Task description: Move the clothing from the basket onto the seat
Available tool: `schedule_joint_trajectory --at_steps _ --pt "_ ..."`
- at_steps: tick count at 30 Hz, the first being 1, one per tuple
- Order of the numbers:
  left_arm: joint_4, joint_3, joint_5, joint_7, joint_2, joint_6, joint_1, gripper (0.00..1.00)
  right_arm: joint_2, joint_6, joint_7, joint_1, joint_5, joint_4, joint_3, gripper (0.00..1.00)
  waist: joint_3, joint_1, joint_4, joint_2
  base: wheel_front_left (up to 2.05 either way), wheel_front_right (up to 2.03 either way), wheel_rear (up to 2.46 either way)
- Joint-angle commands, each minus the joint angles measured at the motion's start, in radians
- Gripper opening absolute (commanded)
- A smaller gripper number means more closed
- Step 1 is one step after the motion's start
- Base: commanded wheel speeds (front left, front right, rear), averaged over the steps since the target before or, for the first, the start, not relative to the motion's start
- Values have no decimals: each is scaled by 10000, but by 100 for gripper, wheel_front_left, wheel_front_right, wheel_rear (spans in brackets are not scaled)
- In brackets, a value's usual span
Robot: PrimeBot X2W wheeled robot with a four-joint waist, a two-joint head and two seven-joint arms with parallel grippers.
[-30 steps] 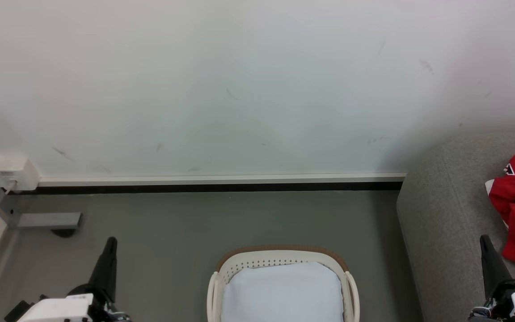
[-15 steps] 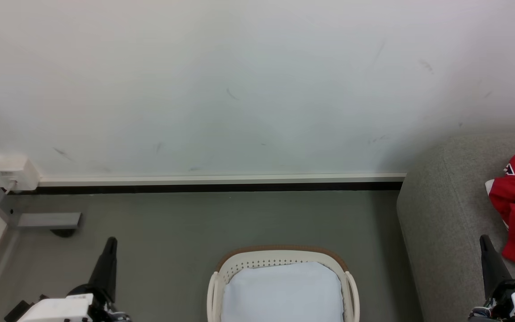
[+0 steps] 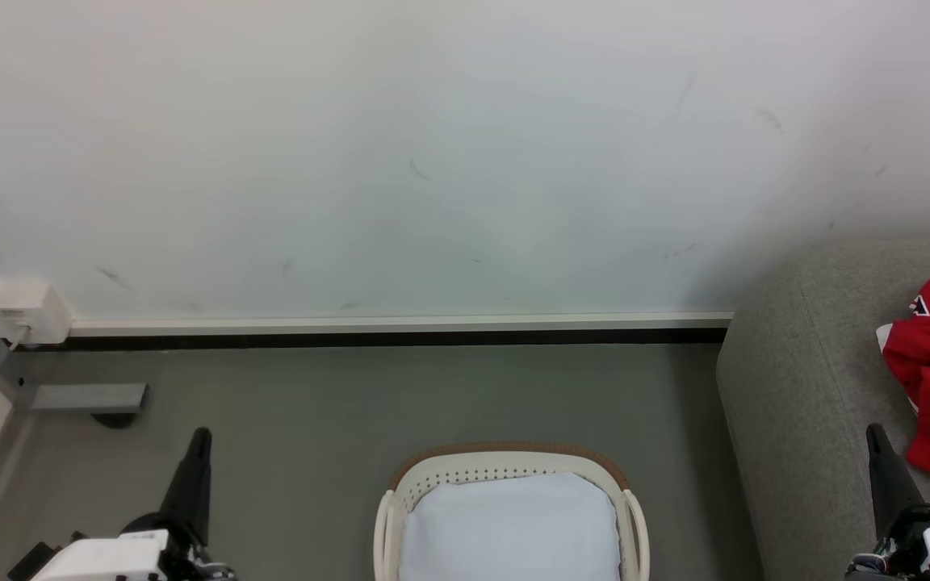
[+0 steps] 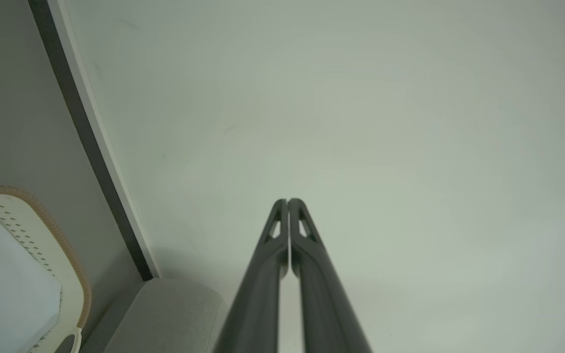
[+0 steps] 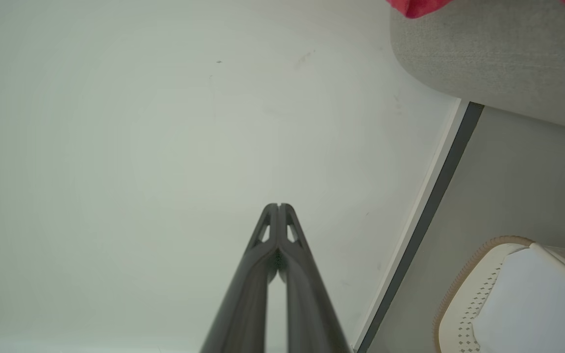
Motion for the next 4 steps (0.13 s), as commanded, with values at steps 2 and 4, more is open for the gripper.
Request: schedule_joint_trajectory --at_steps 2,4 --pt "-38 15 -120 48 71 -17 -61 0 21 -21 -4 -42 -69 -38 -46 0 0 0 0 0 0 0 0" --pt "-38 15 -120 47 71 -17 -61 0 21 -21 -3 -43 -70 -38 -47 0 0 0 0 0 0 0 0"
